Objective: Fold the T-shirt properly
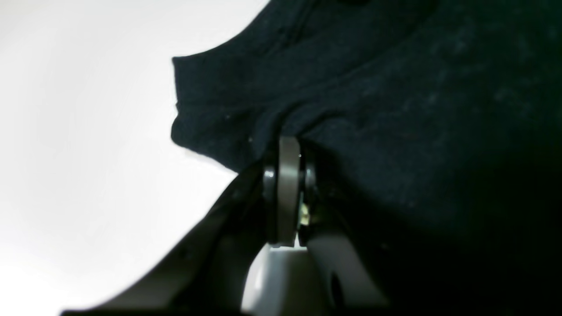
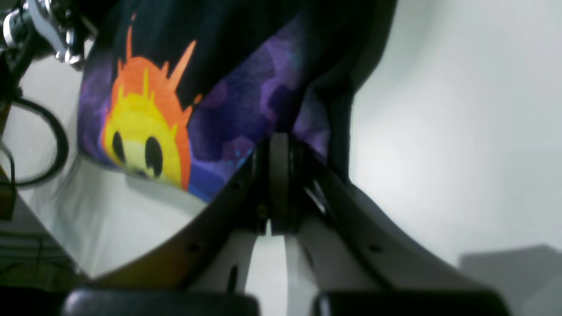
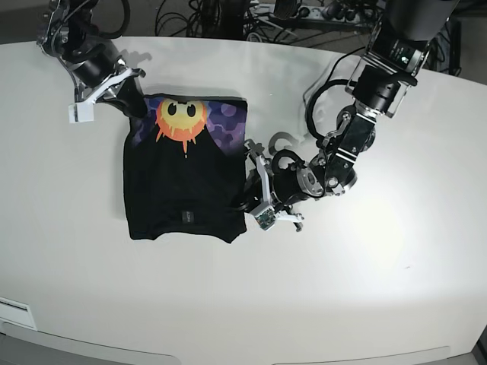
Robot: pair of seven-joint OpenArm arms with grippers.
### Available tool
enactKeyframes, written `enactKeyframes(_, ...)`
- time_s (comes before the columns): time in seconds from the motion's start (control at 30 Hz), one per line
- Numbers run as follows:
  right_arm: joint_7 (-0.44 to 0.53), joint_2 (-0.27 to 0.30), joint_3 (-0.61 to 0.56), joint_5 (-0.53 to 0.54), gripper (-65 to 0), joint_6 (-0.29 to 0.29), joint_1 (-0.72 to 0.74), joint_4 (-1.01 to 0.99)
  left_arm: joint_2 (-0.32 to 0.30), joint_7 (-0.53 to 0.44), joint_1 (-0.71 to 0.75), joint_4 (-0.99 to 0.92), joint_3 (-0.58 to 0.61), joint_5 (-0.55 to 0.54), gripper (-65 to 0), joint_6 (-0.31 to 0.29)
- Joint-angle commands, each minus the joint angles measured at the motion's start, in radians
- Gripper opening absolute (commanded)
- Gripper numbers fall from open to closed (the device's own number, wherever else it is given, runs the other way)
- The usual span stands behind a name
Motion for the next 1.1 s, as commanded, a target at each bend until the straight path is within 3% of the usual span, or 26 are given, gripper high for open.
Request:
enactKeyframes(0.0, 0.002, 0.005, 0.001, 0.010, -65.0, 0.007, -0.013, 0.037, -0.003, 0.028, -0.021, 0.004, -0.002, 0.018, -65.0, -0.004)
enactKeyframes(0.13, -0.009, 0.011, 0.002, -0.043, -65.0, 0.007, -0.016, 0.122, -0.011, 0.057, -0.028, 0.005, -0.002, 0.016, -65.0, -0.004)
enactKeyframes(0.27, -0.040, 0.011, 0.002, -0.010, -65.0, 0.007, -0.016, 0.214, -0.025, 0.126, -0.028, 0.005, -0.002, -0.016, -65.0, -0.015)
enactKeyframes(0.43, -0.042, 0.010, 0.002, -0.008, -65.0, 0.007, -0.011, 0.358, -0.051, 0.225, -0.032, 0.007, -0.002, -0.208, -65.0, -0.016)
enactKeyframes(0.6, -0.042, 0.010, 0.003, -0.015, -65.0, 0.007, -0.014, 0.497, -0.075, 0.340, -0.041, 0.061, -0.049, -0.391, -65.0, -0.085)
enactKeyframes(0.73, -0.037, 0.010, 0.047, -0.015, -65.0, 0.007, -0.045, 0.577, -0.098, 0.552, -0.035, 0.183, -0.171, -0.624, -65.0, -0.085)
enactKeyframes(0.93, -0.034, 0.010, 0.190, -0.007, -65.0, -0.072, -0.116, 0.577, -0.188, 0.851, 0.008, 0.388, -0.382, -1.095, -65.0, -0.085)
enactKeyframes(1.07, -0.034, 0.010, 0.277, 0.005, -65.0, -0.091, -0.179, 0.577, -0.258, 0.969, 0.119, 0.534, -0.532, -1.269, -65.0, -0.085)
